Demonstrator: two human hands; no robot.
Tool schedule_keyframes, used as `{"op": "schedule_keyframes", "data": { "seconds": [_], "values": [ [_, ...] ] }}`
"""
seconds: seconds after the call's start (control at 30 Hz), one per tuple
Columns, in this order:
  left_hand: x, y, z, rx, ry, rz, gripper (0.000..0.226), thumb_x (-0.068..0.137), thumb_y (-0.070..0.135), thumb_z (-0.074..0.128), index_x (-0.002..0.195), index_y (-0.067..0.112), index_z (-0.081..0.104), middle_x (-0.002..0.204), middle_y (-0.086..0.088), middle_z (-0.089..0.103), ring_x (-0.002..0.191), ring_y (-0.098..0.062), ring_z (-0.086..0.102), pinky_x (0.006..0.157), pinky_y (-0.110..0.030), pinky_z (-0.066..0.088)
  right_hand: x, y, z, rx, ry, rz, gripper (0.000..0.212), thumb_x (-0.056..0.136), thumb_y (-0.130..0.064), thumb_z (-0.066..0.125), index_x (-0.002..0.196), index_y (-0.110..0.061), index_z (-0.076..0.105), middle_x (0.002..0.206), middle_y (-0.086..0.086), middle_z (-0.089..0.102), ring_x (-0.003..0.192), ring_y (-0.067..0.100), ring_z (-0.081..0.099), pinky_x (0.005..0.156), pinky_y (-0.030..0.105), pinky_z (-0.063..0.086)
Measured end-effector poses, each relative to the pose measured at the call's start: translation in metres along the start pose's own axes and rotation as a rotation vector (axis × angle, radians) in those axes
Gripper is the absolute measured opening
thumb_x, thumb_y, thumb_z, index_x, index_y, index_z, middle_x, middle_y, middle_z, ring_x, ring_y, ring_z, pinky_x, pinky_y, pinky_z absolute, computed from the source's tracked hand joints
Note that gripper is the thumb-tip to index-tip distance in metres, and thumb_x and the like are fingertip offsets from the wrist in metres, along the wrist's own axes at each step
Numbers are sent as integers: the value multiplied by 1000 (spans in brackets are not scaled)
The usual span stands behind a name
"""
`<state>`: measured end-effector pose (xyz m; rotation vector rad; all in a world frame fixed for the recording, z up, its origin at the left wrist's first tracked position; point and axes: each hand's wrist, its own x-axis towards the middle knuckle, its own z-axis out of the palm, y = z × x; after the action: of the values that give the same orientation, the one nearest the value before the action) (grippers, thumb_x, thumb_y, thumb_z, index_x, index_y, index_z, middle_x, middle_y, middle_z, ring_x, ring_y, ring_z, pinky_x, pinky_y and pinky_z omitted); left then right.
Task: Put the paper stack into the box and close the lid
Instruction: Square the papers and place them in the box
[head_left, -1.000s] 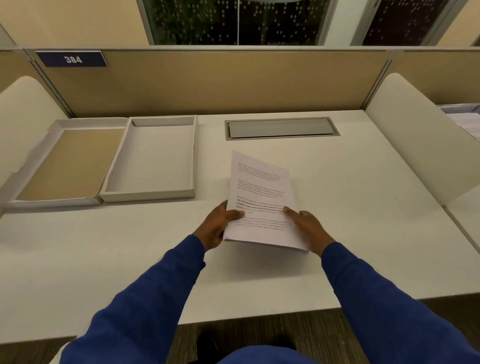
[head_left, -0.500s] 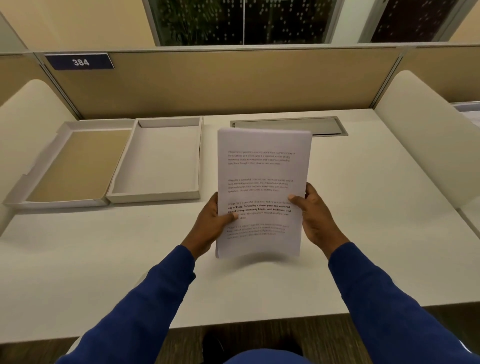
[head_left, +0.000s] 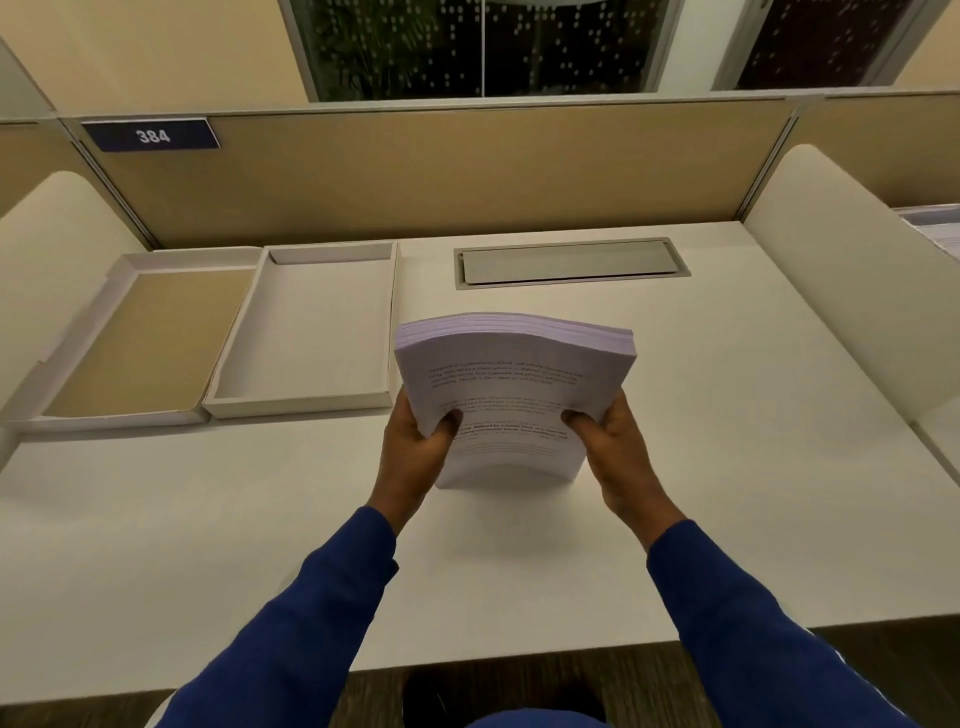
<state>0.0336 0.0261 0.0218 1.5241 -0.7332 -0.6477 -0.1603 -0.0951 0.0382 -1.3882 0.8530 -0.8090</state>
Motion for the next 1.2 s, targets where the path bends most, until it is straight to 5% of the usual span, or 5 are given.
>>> {"op": "schedule_keyframes", "data": {
  "seconds": [0.23,0.57,0.8,1.03,1.2],
  "values": [
    [20,42,1,-27,48,171,40,90,24,61,117,53,59,108,7,69,106,-21,69,79,-33,64,17,-32,6,-32,60,-147,42,89,-31,62,126,-48,52,113,-12,67,106,10,66,74,23,61],
    [7,-20,-2,37,-28,-23,39,96,8,63,134,19,59,118,3,70,113,-20,66,94,-40,61,1,24,10,-106,121,19,49,94,-24,71,138,-32,50,122,-12,66,115,11,63,93,34,58],
    [3,-29,-2,-38,-59,-25,46,91,21,62,136,24,58,116,11,72,109,-8,67,82,-18,59,0,30,12,-110,176,45,36,96,-24,70,129,-35,58,113,-14,71,110,13,67,89,38,62],
    [-2,-36,2,6,-19,-24,45,96,24,62,141,25,54,120,9,69,112,-4,65,83,-15,58,3,39,0,-172,101,19,39,97,-26,68,129,-42,53,109,-31,68,106,-5,65,77,19,61],
    [-4,-54,2,74,-31,-121,38,98,24,67,134,33,59,120,12,71,113,-10,67,93,-26,60,12,57,-15,-280,-20,31,41,98,-25,65,133,-42,51,112,-30,67,107,-9,63,81,17,58]
  ]
}}
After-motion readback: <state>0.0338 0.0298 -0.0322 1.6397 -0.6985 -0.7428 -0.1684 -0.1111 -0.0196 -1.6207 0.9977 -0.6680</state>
